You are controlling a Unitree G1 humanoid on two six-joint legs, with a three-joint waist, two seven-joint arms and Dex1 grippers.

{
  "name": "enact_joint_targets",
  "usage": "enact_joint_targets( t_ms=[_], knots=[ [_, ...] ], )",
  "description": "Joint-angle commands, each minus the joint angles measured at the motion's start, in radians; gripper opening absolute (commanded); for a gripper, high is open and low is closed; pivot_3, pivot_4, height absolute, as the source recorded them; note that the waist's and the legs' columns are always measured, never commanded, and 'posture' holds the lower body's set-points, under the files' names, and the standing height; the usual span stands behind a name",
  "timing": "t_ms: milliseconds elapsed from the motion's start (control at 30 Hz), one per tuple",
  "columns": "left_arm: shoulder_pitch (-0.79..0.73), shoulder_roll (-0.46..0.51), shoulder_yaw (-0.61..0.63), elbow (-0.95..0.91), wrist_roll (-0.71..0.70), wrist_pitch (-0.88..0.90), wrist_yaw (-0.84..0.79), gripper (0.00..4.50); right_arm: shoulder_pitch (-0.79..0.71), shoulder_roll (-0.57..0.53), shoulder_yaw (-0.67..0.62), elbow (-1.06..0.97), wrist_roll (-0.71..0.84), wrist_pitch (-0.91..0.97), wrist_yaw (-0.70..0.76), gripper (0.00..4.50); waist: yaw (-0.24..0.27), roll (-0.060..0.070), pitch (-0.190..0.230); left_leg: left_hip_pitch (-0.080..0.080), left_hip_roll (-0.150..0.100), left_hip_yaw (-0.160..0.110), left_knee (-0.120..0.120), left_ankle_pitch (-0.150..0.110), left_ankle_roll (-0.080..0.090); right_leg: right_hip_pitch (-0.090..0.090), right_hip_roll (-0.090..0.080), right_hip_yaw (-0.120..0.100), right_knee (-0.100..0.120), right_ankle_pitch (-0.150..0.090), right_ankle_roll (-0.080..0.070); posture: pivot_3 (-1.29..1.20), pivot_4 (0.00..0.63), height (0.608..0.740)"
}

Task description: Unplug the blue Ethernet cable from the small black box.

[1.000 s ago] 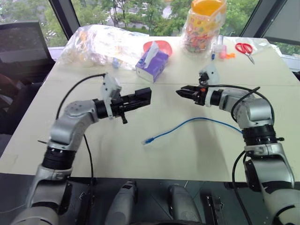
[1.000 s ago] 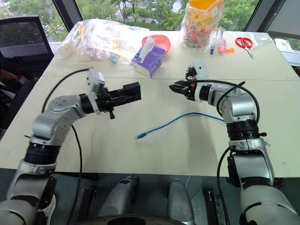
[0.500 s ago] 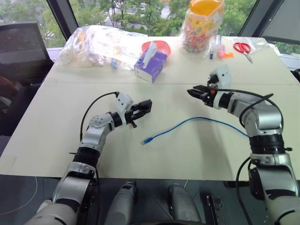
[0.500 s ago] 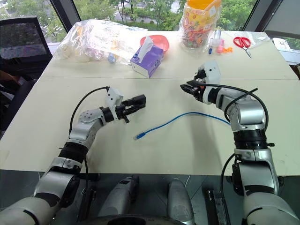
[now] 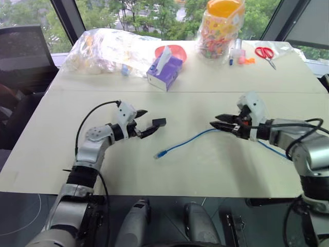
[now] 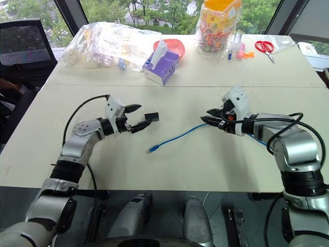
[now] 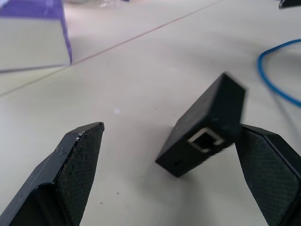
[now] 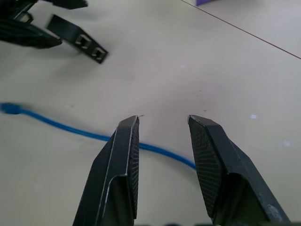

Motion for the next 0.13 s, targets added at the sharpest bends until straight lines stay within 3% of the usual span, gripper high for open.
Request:
enact_joint_targets(
  t_ms=[33,133],
  knots=[
    [0.029,0.044,0.041,-0.156,-0.055,0.094,-0.004,4.45,0.007,-0.031,-0.065,-0.052,0.040,0.012,0.012,1.68,0.001,0.000,0.000,0.000,0.000,0.000,0.000,0.000,0.000,0.000,0.000,0.000,0.000,0.000,0.000,0.00,0.150,0.728],
    [0.048,0.068,0.056,-0.230,-0.081,0.155,0.000,4.45,0.014,-0.042,-0.075,-0.060,0.052,0.017,0.011,1.68,0.003,0.000,0.000,0.000,0.000,0.000,0.000,0.000,0.000,0.000,0.000,0.000,0.000,0.000,-0.001,0.00,0.150,0.728]
  ],
)
